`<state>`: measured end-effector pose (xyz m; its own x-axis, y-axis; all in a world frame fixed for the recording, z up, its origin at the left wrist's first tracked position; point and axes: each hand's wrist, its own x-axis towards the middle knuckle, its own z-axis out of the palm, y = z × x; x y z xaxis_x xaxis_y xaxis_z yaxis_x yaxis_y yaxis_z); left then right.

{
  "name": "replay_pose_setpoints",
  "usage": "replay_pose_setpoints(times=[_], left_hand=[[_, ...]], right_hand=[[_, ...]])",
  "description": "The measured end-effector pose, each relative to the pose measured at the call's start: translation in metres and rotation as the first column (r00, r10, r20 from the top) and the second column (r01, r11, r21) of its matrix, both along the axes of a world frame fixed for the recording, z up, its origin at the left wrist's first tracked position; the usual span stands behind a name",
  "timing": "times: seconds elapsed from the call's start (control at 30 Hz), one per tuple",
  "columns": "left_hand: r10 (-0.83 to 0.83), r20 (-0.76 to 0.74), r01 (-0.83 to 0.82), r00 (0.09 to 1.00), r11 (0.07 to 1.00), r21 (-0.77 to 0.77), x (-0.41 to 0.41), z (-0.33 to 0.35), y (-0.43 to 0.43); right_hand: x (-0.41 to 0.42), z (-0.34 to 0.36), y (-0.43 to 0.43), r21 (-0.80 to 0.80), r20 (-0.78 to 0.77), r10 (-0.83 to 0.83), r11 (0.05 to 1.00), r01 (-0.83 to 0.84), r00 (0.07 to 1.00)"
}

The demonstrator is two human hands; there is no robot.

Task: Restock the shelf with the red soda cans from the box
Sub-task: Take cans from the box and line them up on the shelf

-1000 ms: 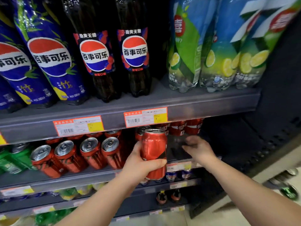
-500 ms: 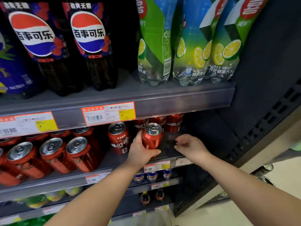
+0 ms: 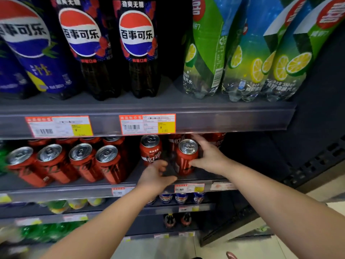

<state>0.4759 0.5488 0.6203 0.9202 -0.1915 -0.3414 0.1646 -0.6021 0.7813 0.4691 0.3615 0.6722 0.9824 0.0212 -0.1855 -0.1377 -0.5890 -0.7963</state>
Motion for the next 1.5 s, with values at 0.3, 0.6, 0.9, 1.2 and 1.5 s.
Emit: replay_pose_setpoints(times=[0.3, 0.6, 0.9, 1.2, 1.5], left_hand=[[-0.388, -0.007, 0.331, 0.922, 0.777, 0.535, -0.006, -0.001, 0.055], [-0.512, -0.088, 0.465, 0.854, 0.677, 0.571, 0.003, -0.009, 0.064], [-0.57, -0.146, 0.534, 0.809, 0.608, 0.588, 0.01, -0.005, 0.066], [-0.59, -0.18, 0.568, 0.787, 0.579, 0.585, 0.014, -0.003, 0.067], [-0.592, -0.184, 0.573, 0.784, 0.578, 0.581, 0.012, 0.002, 0.066]], right_hand=[[0.02, -0.01, 0.04, -0.239, 0.168, -0.157, 0.951, 0.195, 0.973], [0.019, 0.009, 0.021, -0.443, 0.037, 0.068, 0.895, -0.045, 0.997], [0.02, 0.02, 0.025, -0.525, -0.002, 0.16, 0.84, -0.137, 0.987], [0.027, 0.019, 0.03, -0.556, -0.009, 0.138, 0.823, -0.119, 0.99], [0.031, 0.018, 0.032, -0.544, -0.004, 0.104, 0.834, -0.089, 0.995]])
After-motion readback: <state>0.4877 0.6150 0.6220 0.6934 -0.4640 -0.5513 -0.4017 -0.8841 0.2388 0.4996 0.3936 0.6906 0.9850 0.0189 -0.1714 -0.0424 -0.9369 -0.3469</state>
